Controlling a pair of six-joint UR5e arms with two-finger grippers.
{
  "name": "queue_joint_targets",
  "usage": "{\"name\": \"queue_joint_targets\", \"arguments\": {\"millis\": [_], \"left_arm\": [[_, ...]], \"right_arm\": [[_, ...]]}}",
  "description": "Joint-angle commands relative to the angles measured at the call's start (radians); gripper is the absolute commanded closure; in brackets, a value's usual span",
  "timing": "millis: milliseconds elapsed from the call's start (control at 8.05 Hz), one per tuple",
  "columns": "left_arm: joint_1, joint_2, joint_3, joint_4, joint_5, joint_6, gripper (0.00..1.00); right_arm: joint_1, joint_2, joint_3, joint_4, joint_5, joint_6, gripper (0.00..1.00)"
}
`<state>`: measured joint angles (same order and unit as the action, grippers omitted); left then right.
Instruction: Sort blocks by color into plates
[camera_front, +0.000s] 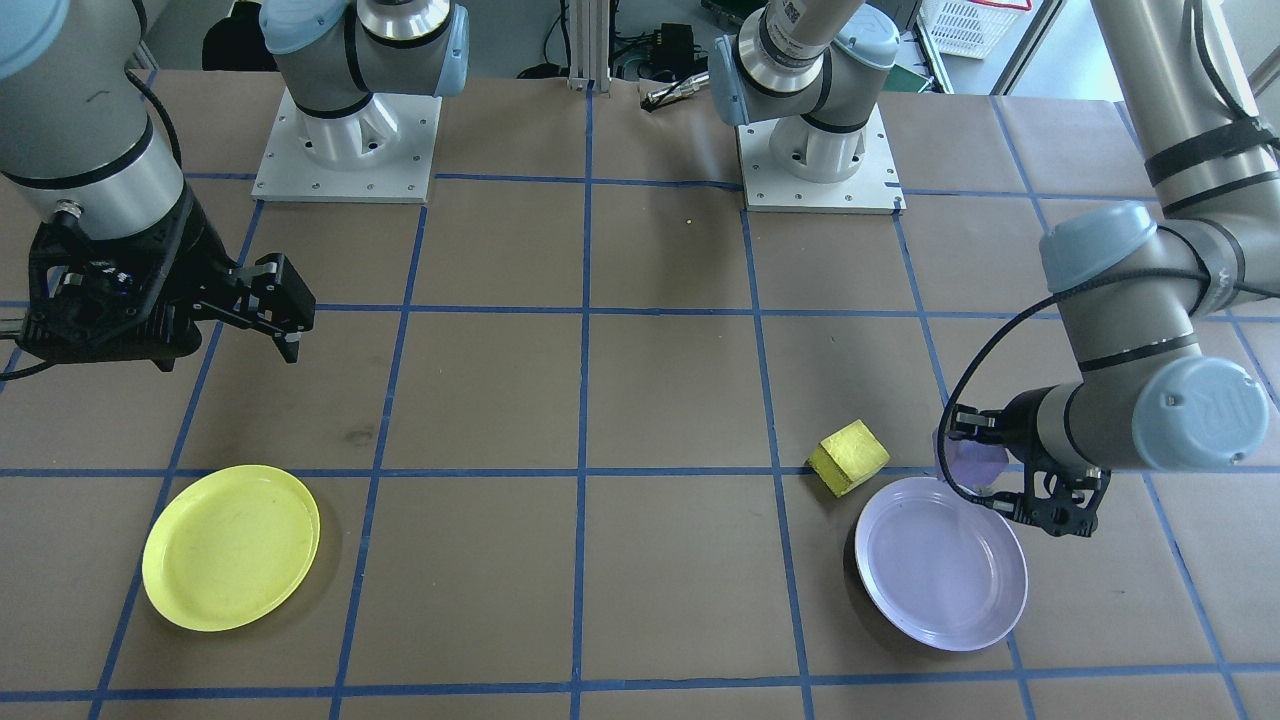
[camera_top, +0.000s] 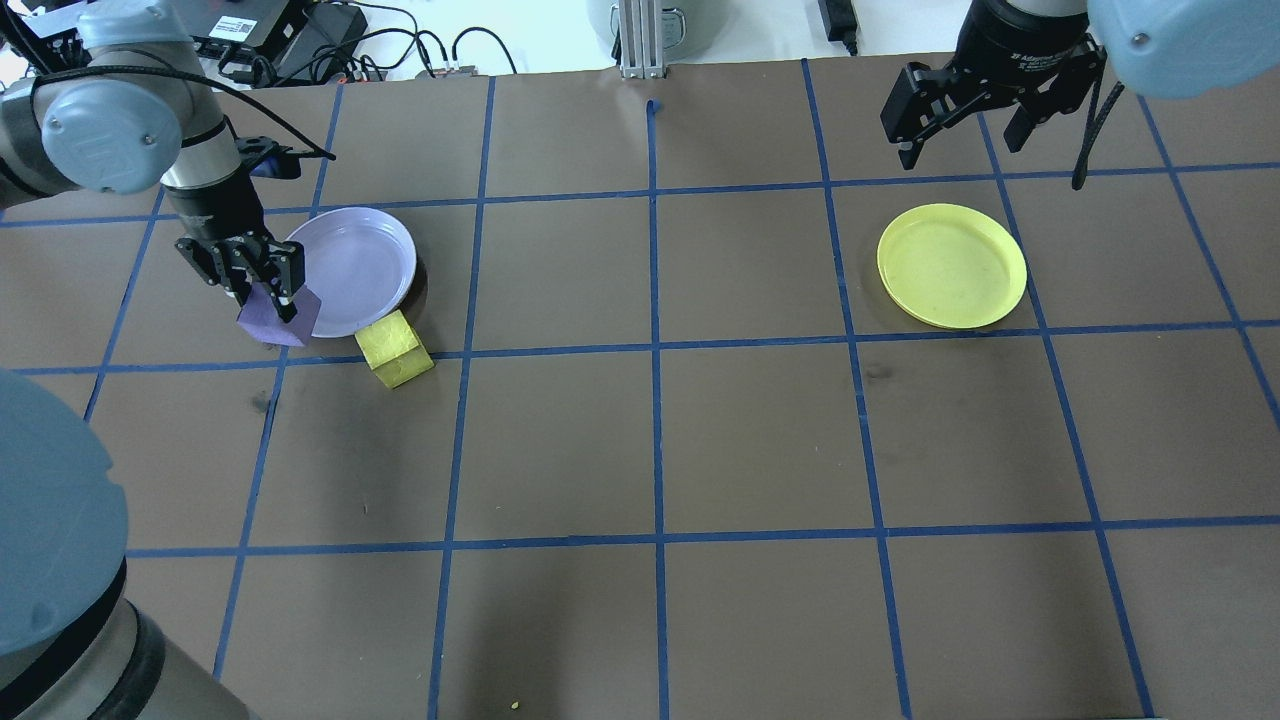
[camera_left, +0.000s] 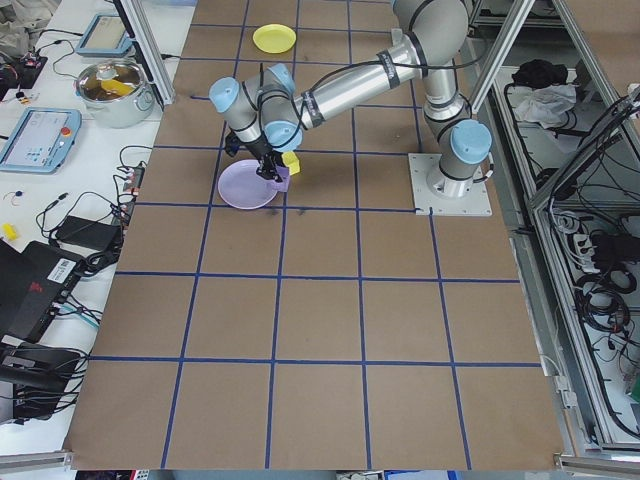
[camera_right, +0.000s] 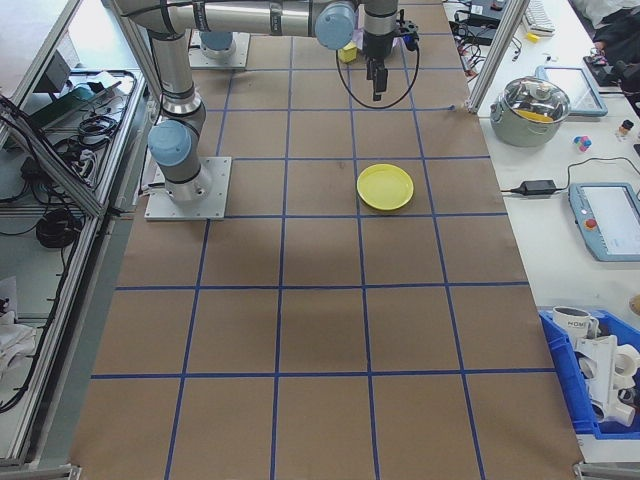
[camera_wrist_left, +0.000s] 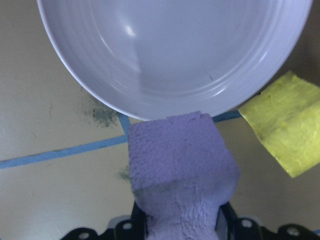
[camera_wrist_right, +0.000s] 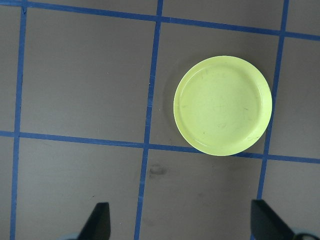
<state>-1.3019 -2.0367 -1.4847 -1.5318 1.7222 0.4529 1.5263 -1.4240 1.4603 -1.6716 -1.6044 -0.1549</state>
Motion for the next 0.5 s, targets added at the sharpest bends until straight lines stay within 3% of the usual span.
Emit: {"name": "queue_joint_targets", "arguments": {"millis": [0,249,373], "left_arm": [[-0.034,-0.111,0.110,0.008,-0.006,-0.048,0.99],[-0.036,-0.147,0.165,0.009,-0.045,-0.059,0.99],[-0.036,-0.160,0.170,0.009,-0.046,-0.065,0.92]], "right_arm": [[0.000,0.000,0.000,0.001,0.003,0.000,0.00],[0.000,-0.004,0.000,0.006,-0.008,-0.009,0.00],[0.000,-0.003,0.000,0.007,-0.008,-0.021,0.00]]}}
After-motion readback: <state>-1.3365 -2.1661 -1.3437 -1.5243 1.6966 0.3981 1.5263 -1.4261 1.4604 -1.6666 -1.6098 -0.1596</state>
